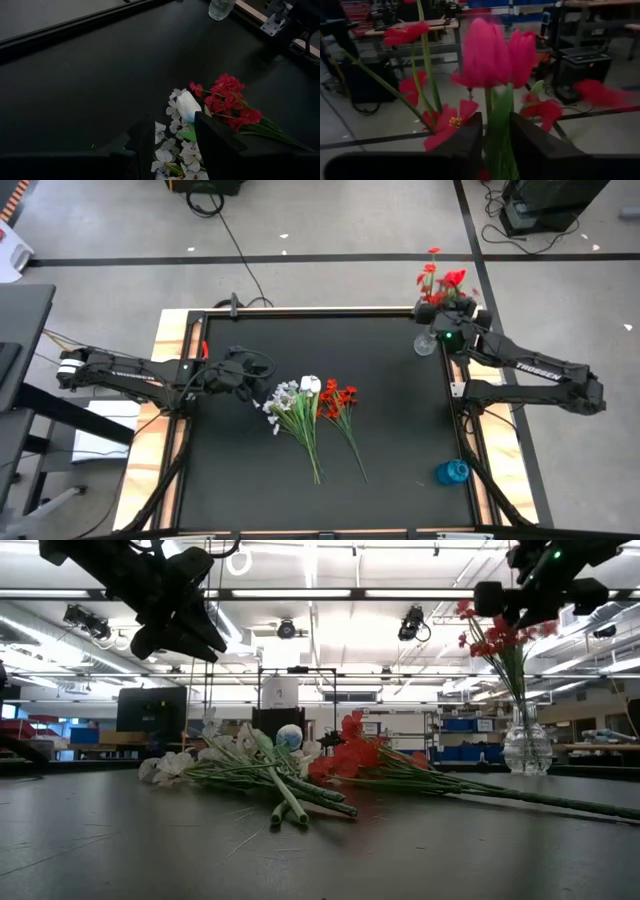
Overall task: Sort flowers into vase by color
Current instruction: Put the red flower into the transparent vase, then put the red flowers into the transparent vase
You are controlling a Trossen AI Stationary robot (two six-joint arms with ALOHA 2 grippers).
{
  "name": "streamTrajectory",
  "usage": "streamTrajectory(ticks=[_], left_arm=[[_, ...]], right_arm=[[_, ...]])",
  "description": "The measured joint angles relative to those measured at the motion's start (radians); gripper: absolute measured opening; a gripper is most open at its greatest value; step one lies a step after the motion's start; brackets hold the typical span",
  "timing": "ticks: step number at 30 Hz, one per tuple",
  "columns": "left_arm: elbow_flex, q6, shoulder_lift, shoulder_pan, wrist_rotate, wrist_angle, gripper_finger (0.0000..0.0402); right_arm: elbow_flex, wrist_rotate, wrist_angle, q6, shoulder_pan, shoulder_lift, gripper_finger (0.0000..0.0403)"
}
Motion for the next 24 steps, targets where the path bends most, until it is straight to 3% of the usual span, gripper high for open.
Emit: streamTrajectory(ticks=[13,20,24], left_arm=[[0.0,0.0,0.0,0.0,0.0,0.0,0.0144],[0.0,0.001,0.0,0.0,-0.001,-0.001,0.0144],[0.0,0.022,0.0,0.0,-0.002,0.0,0.0144]], right_arm=[[0.224,-0.164,0.0,-0.142,0.012,-0.079,0.0137],[0.307,-0.445,0.041,-0.119,0.073,-0.044,0.0136],[0.307,-0.553,0.036,-0.068,0.135,0.023,0.0134]])
